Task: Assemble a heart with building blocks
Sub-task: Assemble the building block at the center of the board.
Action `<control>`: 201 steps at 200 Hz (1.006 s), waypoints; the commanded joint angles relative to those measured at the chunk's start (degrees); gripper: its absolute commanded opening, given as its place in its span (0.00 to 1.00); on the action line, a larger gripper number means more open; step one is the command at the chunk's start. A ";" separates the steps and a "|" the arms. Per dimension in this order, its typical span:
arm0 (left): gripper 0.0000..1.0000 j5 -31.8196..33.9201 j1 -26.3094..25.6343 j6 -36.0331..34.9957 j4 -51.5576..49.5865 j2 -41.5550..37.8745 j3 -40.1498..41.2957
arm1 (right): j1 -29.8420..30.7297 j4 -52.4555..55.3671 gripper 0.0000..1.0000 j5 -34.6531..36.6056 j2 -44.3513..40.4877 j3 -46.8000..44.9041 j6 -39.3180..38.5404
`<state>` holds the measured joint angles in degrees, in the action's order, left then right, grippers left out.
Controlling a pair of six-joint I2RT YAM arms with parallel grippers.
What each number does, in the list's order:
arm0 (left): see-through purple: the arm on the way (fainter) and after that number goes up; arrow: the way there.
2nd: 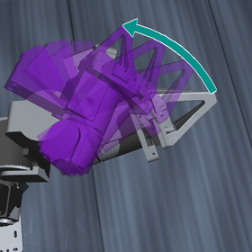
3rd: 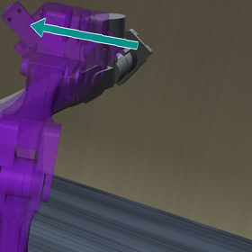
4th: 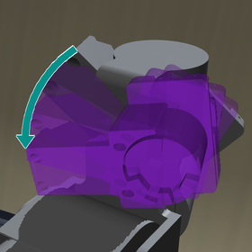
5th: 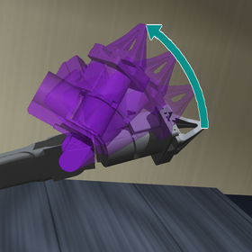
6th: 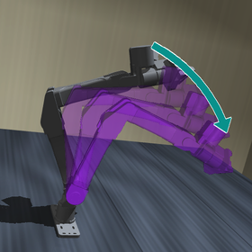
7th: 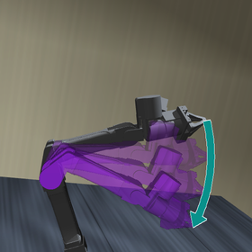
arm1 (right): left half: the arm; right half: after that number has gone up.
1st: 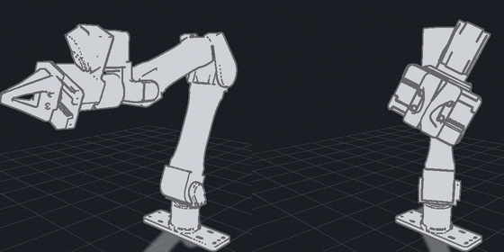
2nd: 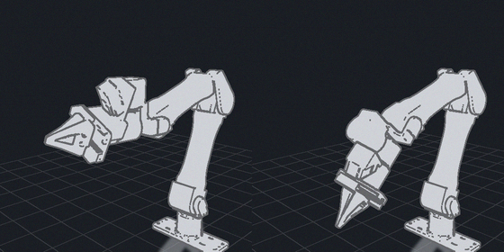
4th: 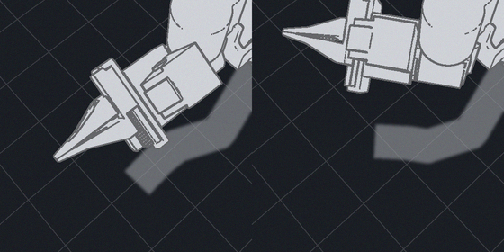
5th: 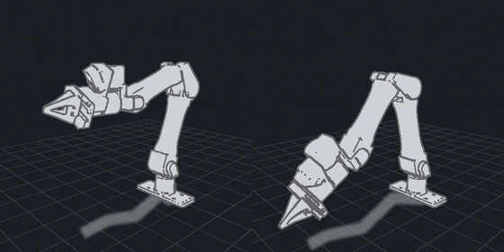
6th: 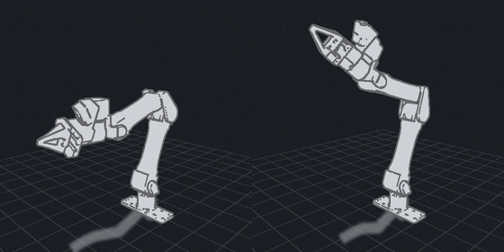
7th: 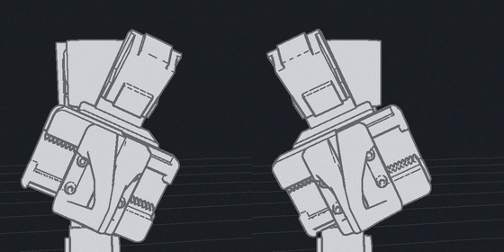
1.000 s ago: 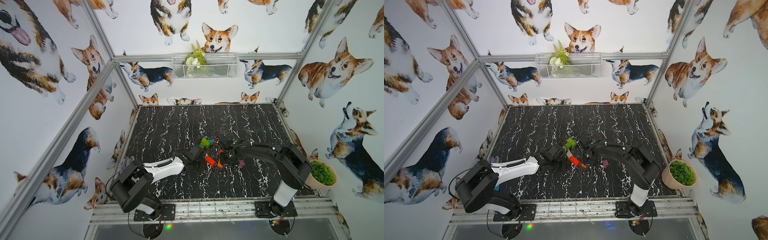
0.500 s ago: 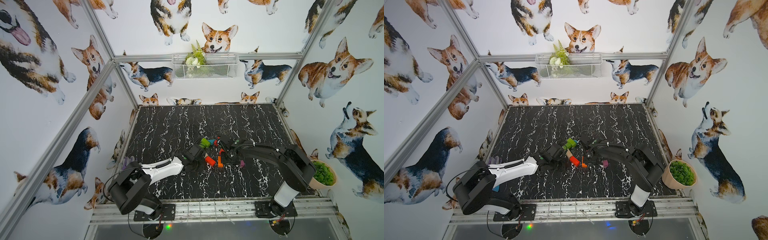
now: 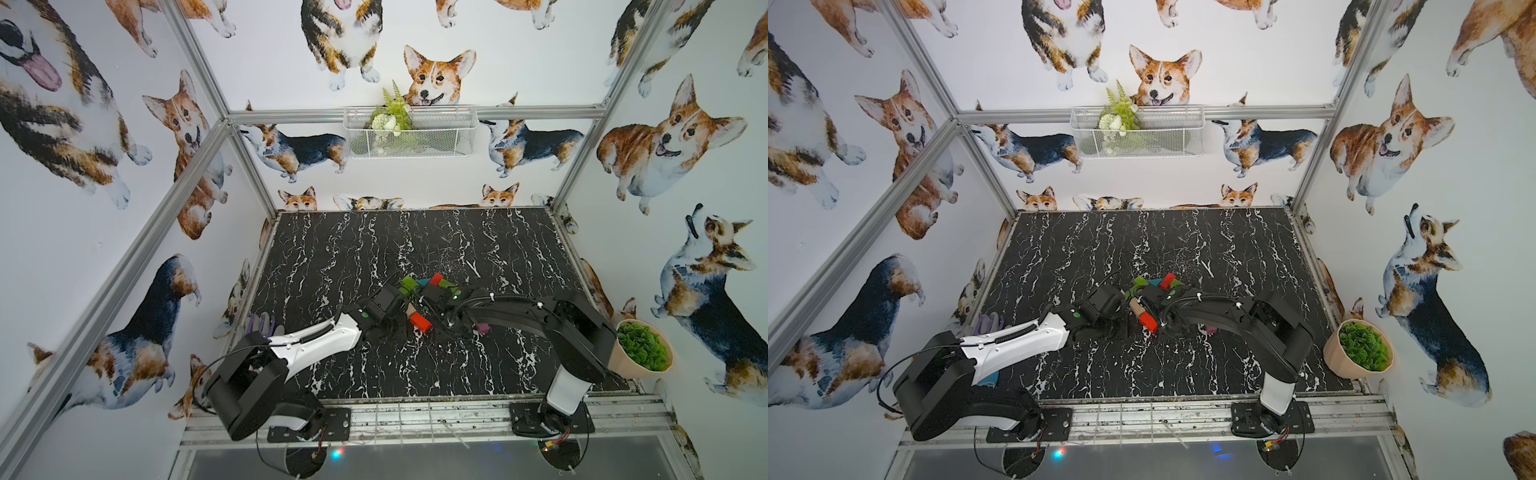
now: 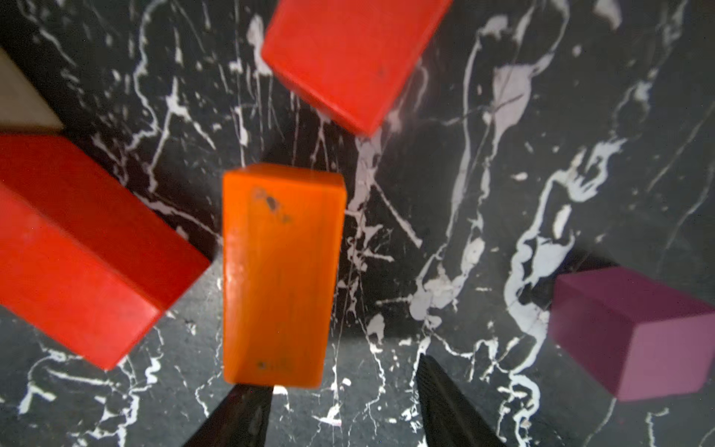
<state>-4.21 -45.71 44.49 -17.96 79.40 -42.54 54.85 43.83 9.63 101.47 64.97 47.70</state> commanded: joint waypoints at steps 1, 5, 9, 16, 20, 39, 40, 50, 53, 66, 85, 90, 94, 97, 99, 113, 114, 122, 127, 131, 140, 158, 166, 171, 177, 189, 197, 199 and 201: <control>0.24 0.78 0.31 -0.37 -1.73 -1.07 -0.17 | 0.08 3.55 0.62 4.03 2.00 2.90 -1.86; 0.24 0.86 0.36 -0.37 -1.84 -1.24 -0.07 | 0.08 3.83 0.62 4.34 2.31 3.24 -1.88; 0.24 0.83 0.41 -0.37 -1.82 -1.39 -0.04 | 0.01 4.24 0.62 4.63 2.69 3.63 -1.94; 0.25 0.79 0.48 -0.37 -1.90 -1.60 0.00 | -0.01 4.77 0.62 5.04 3.09 4.16 -1.91; 0.25 0.80 0.52 -0.32 -1.83 -1.66 0.07 | -0.09 5.00 0.62 5.14 3.31 4.43 -1.91; 0.25 0.72 0.48 -0.19 -1.89 -2.01 0.18 | -0.18 5.12 0.62 5.28 3.64 4.95 -2.00; 0.25 0.75 0.51 -0.19 -1.86 -1.98 0.18 | -0.27 5.12 0.62 5.25 3.69 4.97 -2.04; 0.25 0.76 0.54 -0.19 -1.84 -2.13 0.19 | -0.22 5.12 0.62 5.01 3.72 5.21 -2.11; 0.25 0.70 0.53 -0.15 -1.86 -2.14 0.18 | -0.26 5.16 0.62 5.00 3.80 5.24 -2.11; 0.25 0.85 0.49 -0.19 -1.89 -2.14 0.18 | -0.20 5.14 0.62 4.39 3.53 5.43 -2.28; 0.25 0.77 0.62 -0.24 -1.83 -2.06 0.19 | -0.18 4.95 0.62 3.88 2.66 5.08 -2.59; 0.25 0.78 0.60 -0.23 -1.74 -1.97 0.14 | -0.18 4.95 0.62 3.81 2.53 5.06 -2.60; 0.25 0.73 0.62 -0.28 -1.78 -1.90 0.10 | -0.18 4.95 0.62 3.66 2.13 4.91 -2.75; 0.25 0.73 0.58 -0.28 -1.77 -1.83 0.09 | -0.18 4.95 0.62 3.61 1.90 4.90 -2.72; 0.25 0.72 0.61 -0.28 -1.79 -1.80 0.09 | -0.18 4.95 0.62 3.61 1.82 4.90 -2.82; 0.25 0.69 0.63 -0.37 -1.65 -1.61 -0.02 | -0.12 5.27 0.62 3.15 0.83 5.16 -3.03; 0.25 0.65 0.63 -0.37 -1.65 -1.61 -0.05 | -0.11 5.33 0.62 3.13 0.79 5.16 -3.00; 0.25 0.65 0.58 -0.37 -1.70 -1.60 -0.14 | -0.05 5.54 0.62 3.02 -0.42 5.25 -2.97; 0.25 0.67 0.62 -0.37 -1.81 -1.68 -0.17 | -0.09 5.56 0.62 3.00 -1.03 5.17 -2.92; 0.25 0.67 0.63 -0.37 -1.75 -1.76 -0.08 | -0.09 5.64 0.62 2.94 -1.63 5.10 -2.84; 0.25 0.72 0.62 -0.37 -1.79 -2.00 -0.01 | -0.09 5.78 0.61 3.32 -2.89 4.83 -2.83; 0.25 0.95 0.71 -0.37 -1.81 -2.31 0.35 | -0.81 5.82 0.48 3.84 -4.60 3.87 -2.88; 0.25 0.95 0.74 -0.37 -1.80 -2.25 0.44 | -1.55 5.82 0.41 3.67 -4.55 3.33 -2.81; 0.25 0.90 0.79 -0.37 -1.77 -2.16 0.44 | -2.41 5.98 0.36 3.23 -4.15 2.91 -2.78; 0.25 0.80 0.78 -0.45 -1.80 -2.10 0.44 | -3.23 6.00 0.31 2.91 -3.81 2.47 -2.72; 0.25 0.75 0.88 -0.41 -1.65 -1.92 0.44 | -4.32 5.83 0.25 2.65 -3.22 1.72 -2.79; 0.25 0.68 0.89 -0.43 -1.65 -1.80 0.44 | -4.64 5.53 0.24 2.70 -3.15 1.44 -2.87; 0.25 0.62 0.87 -0.45 -1.67 -1.79 0.44 | -4.72 5.38 0.24 2.62 -3.20 1.34 -2.90; 0.25 0.67 0.86 -0.41 -1.67 -1.79 0.44 | -4.75 5.27 0.24 2.64 -3.14 1.31 -3.02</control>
<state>-4.16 -45.04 44.10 -19.20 77.34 -42.17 51.46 48.40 12.49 97.71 67.40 44.82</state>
